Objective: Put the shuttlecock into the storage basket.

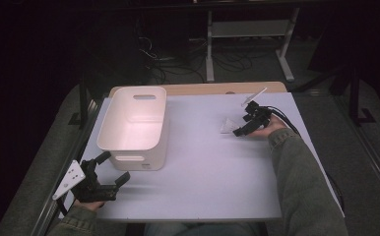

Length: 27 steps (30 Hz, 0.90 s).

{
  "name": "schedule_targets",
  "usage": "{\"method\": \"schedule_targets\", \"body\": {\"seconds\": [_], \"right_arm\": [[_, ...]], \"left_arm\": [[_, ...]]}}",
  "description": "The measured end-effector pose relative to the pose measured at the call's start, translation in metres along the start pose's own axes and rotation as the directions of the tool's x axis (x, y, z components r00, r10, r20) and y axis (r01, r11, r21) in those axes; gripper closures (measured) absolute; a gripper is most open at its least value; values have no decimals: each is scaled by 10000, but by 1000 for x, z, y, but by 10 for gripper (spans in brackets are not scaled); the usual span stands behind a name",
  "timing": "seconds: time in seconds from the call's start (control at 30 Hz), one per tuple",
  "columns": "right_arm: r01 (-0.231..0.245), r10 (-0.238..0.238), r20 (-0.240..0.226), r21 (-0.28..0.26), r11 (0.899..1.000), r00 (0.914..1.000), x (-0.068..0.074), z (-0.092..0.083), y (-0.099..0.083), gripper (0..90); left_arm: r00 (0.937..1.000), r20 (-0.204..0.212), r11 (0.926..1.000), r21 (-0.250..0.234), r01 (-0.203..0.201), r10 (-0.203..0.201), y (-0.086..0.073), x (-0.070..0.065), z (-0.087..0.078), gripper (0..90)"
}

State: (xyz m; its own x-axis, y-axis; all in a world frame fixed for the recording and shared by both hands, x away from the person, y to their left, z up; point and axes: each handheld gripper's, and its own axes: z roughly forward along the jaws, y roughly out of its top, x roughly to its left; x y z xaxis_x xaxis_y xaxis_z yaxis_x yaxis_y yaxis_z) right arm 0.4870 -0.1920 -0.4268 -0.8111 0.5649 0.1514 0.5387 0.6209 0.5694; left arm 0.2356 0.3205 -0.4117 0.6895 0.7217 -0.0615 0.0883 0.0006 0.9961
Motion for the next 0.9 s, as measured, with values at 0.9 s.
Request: {"method": "schedule_targets", "body": {"seconds": [0.9], "right_arm": [[295,-267,-478,583,9979,9985,-10,3,-8,478]], "left_arm": [[10000,-3,10000,-10,2,-2,0,0,0,0]]}}
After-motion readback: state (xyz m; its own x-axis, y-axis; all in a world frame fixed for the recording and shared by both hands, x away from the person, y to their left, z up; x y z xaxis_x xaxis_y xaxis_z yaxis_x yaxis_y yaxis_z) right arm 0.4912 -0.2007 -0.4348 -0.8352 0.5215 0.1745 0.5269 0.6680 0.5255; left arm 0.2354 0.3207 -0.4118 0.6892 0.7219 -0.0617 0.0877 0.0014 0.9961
